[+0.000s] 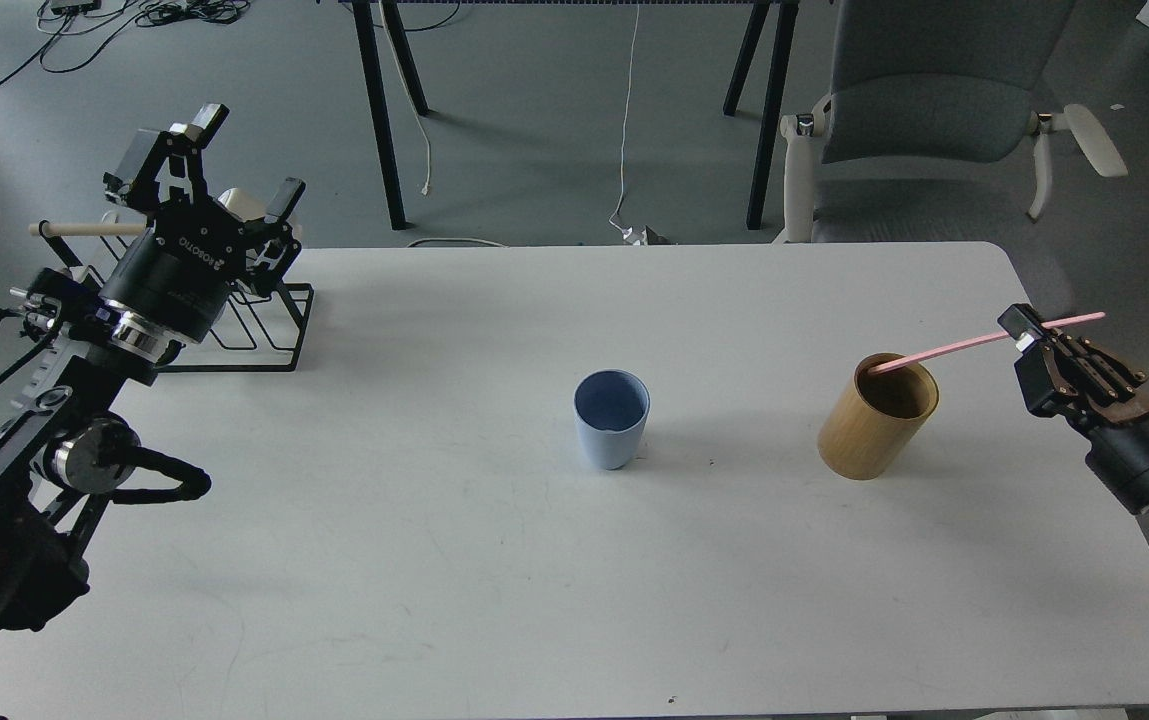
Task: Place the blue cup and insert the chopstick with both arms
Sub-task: 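Pull the pink chopstick up out of the tan cup with the right gripper, then carry the chopstick over the blue cup and lower it inside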
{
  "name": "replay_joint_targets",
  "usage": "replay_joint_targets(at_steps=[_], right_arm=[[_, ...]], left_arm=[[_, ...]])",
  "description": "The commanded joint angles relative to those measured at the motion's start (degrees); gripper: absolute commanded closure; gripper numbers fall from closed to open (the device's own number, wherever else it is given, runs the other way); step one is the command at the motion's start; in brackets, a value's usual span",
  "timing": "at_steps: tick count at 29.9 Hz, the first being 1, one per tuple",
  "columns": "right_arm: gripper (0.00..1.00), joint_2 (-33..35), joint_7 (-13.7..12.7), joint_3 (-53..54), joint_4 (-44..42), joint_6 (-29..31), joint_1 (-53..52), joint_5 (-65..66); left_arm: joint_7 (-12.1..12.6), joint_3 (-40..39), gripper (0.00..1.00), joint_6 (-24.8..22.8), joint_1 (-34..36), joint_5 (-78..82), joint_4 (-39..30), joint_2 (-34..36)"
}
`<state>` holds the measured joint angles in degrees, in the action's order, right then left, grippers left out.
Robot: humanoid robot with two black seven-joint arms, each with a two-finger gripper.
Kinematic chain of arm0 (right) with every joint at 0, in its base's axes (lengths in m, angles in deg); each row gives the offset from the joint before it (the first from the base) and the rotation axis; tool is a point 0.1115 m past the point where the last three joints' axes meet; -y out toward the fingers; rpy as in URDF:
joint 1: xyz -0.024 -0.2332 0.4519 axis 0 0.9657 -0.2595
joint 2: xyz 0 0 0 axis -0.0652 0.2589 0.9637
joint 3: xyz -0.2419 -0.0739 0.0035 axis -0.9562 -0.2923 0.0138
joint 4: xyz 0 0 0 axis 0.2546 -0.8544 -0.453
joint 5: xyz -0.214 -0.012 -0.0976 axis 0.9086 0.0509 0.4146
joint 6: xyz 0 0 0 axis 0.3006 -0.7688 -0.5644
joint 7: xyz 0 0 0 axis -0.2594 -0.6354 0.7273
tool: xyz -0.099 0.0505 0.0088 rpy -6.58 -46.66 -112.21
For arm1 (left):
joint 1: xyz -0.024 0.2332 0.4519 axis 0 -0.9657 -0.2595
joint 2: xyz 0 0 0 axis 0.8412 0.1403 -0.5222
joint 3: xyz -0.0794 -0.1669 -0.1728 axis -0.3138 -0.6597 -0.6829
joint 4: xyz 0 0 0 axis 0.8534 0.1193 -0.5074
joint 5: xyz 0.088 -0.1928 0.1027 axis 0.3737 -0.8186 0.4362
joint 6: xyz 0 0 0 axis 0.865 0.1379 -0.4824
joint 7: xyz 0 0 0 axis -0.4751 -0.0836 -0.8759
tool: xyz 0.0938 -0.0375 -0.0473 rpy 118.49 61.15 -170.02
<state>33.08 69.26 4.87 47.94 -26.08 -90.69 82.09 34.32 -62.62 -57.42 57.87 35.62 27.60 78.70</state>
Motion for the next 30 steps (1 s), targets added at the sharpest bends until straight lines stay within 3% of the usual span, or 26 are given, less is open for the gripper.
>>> replay_joint_targets(at_steps=[1, 8, 12, 16, 21, 24, 30], right_arm=[[1.0, 5.41, -0.01, 0.27, 5.54, 0.0, 0.47, -2.85], [1.0, 10.52, -0.01, 2.91, 12.75, 0.0, -0.66, -7.51], [1.0, 9.12, -0.01, 0.9, 12.94, 0.0, -8.82, -7.16], [1.0, 3.23, -0.01, -11.2, 11.19, 0.0, -22.78, -7.07], [1.0, -5.37, -0.01, -36.68, 1.18, 0.0, -45.01, -7.16], [1.0, -8.55, -0.01, -46.98, -2.17, 0.0, -52.33, -7.16], [1.0, -10.4, -0.01, -52.11, -4.29, 0.0, -57.0, -5.15]], left_arm=[[0.0, 0.08, 0.03, 0.0, 0.09, 0.0, 0.64, -0.27], [0.0, 0.08, 0.03, 0.0, 0.09, 0.0, 2.57, -0.44], [0.0, 0.26, 0.03, 0.0, 0.0, 0.0, 3.54, -0.62], [0.0, 0.34, 0.03, 0.0, 0.09, 0.18, 4.85, -2.11], [0.0, 0.52, 0.03, 0.0, 0.44, 0.18, 5.83, -2.47], [0.0, 0.52, 0.03, 0.0, 0.53, 0.26, 6.0, -2.47], [0.0, 0.52, 0.03, 0.0, 0.35, 0.26, 6.62, -2.55]])
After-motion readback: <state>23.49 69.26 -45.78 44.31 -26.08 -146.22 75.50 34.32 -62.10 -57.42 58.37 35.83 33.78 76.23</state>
